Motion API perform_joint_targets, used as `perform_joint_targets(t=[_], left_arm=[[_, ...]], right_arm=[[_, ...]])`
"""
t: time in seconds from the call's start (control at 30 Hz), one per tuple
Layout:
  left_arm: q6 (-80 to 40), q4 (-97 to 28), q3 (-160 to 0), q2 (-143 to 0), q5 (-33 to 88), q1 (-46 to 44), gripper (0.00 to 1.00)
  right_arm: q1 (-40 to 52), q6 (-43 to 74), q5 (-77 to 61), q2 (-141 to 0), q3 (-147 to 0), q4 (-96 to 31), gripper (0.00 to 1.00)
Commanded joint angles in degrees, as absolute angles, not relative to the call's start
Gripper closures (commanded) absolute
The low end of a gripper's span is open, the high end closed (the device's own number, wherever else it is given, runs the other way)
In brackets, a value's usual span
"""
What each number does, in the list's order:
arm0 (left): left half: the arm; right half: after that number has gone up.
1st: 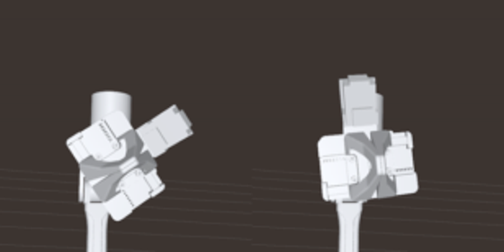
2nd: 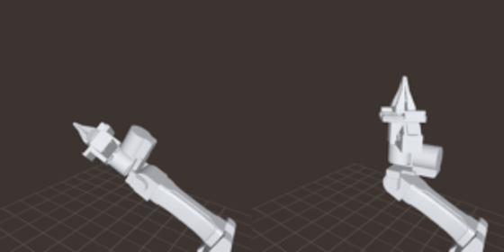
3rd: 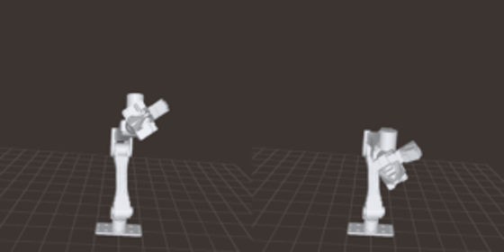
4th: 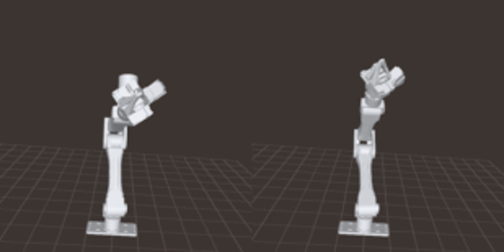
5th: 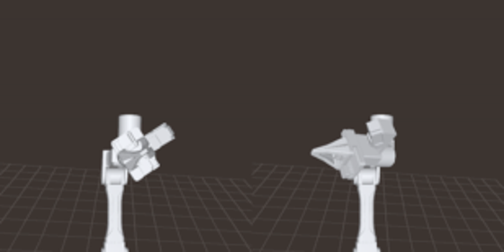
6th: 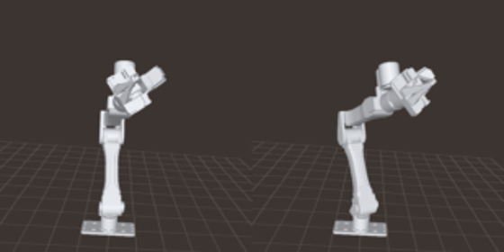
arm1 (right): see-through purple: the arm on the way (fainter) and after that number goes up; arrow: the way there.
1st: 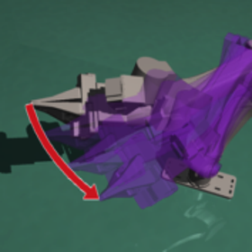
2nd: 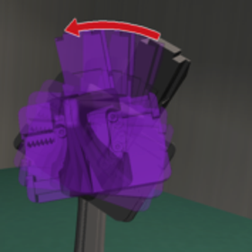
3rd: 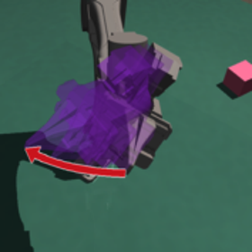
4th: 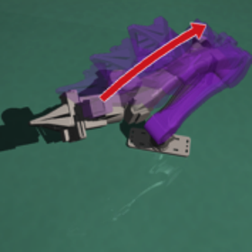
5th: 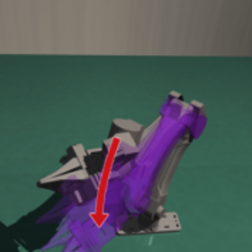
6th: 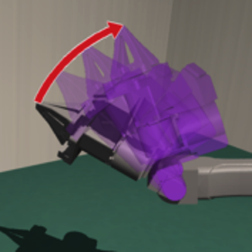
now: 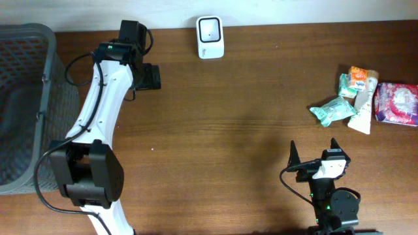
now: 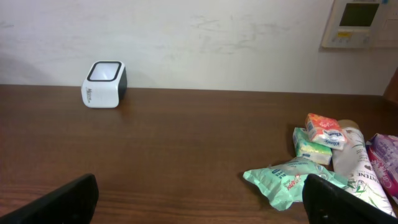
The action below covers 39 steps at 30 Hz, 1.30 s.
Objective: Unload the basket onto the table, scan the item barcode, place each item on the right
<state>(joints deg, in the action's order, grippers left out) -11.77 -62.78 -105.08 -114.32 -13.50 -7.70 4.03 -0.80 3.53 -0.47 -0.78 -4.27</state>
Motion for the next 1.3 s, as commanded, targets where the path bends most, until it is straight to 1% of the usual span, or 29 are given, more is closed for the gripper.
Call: perform_joint_targets(t=[0.0, 1.0, 1.07, 1.1, 1.13, 1.2, 1.23, 1.27], left_arm=[[-12.3, -62.7, -105.0, -113.6, -13.3, -7.8, 0.01], [-12.3, -62.7, -105.0, -113.5, -13.3, -7.7, 0.01], [-12.3, -64.1, -105.0, -111.6, -13.2, -7.7, 0.01], [-12.3, -70.0, -105.0, -108.9, -11.2, -7.7, 0.01], [-12.3, -72.3, -105.0, -106.7, -11.1, -7.7, 0.01], [-12.3, -73.1, -105.0, -103.1, -10.1, -7.7, 0.01], [-12.3, -72.7, -104.5, -99.5, -7.0, -7.7, 0.01], [-12.3, -70.8, -102.2, -97.5, -6.8, -7.8, 0.01]], right_arm=[[3.7, -1.3, 3.2, -0.2, -0.3, -4.5, 0.01], [3.7, -1.3, 3.2, -0.3, -0.3, -4.5, 0.02], [3.7, -1.3, 3.2, -0.3, -0.3, -4.5, 0.01], [3.7, -1.3, 3.2, -0.3, -0.3, -4.5, 0.01], [3.7, -1.3, 3.2, -0.3, -0.3, -4.5, 0.01], [3.7, -1.3, 3.2, -0.3, -0.3, -4.5, 0.01], [3.7, -1.3, 3.2, -0.3, -0.3, -4.5, 0.01], [3.7, -1.3, 3.2, -0.3, -0.3, -4.5, 0.02]])
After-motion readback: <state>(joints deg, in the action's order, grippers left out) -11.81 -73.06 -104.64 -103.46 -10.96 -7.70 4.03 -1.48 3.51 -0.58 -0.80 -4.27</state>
